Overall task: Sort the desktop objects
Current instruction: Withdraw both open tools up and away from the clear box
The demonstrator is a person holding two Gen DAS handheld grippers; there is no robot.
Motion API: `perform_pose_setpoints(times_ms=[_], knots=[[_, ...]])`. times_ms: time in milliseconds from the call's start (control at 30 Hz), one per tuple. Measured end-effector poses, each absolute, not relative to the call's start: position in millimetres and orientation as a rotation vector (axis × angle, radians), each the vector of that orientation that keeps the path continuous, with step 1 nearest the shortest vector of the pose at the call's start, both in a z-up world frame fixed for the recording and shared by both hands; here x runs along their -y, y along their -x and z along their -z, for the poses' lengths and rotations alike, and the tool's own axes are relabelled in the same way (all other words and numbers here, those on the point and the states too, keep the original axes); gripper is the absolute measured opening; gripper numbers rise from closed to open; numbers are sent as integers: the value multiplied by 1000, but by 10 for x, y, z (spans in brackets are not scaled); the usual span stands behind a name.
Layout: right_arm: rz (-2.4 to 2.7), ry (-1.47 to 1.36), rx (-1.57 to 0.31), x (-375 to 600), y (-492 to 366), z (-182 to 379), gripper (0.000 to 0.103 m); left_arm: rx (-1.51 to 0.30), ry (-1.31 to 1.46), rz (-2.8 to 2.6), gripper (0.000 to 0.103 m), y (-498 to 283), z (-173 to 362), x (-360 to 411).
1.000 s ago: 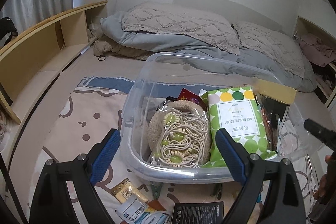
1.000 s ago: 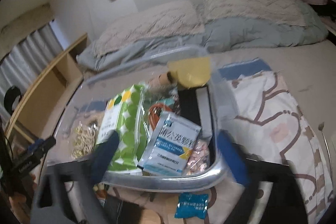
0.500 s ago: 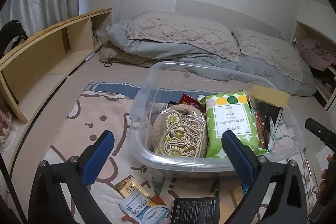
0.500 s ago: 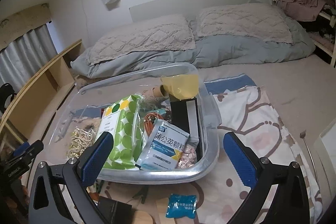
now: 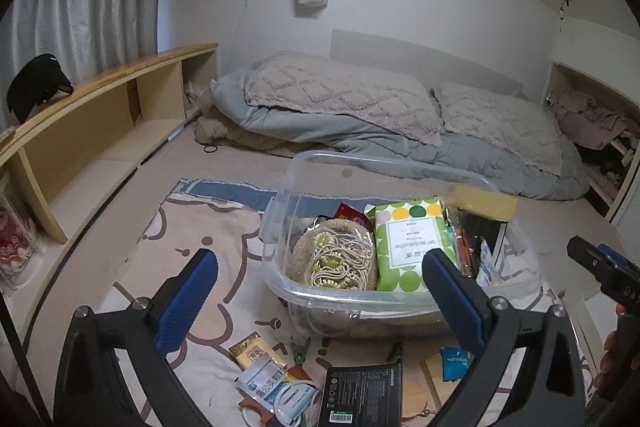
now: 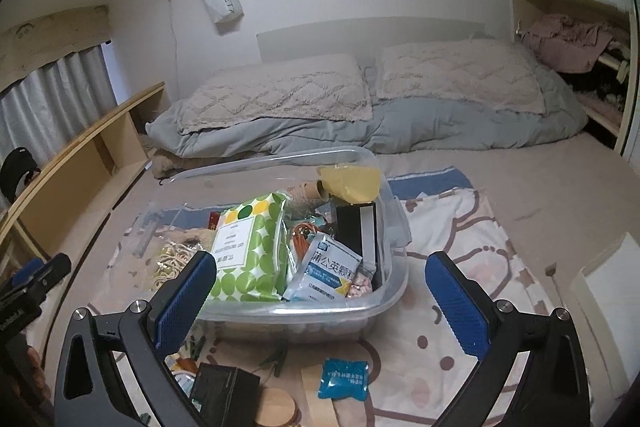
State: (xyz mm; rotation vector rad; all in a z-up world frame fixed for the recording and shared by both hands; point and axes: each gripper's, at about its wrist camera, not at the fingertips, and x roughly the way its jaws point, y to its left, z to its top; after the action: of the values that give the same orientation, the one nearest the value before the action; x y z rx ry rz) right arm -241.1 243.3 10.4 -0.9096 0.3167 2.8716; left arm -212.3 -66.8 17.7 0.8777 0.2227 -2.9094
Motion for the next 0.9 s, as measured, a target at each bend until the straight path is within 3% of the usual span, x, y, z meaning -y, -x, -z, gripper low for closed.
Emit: perform_pose_setpoints(times_ms=[900], knots=[[-2912, 799, -73, -2164, 1165, -373, 103, -25, -771, 2965, 103, 968, -398, 503]])
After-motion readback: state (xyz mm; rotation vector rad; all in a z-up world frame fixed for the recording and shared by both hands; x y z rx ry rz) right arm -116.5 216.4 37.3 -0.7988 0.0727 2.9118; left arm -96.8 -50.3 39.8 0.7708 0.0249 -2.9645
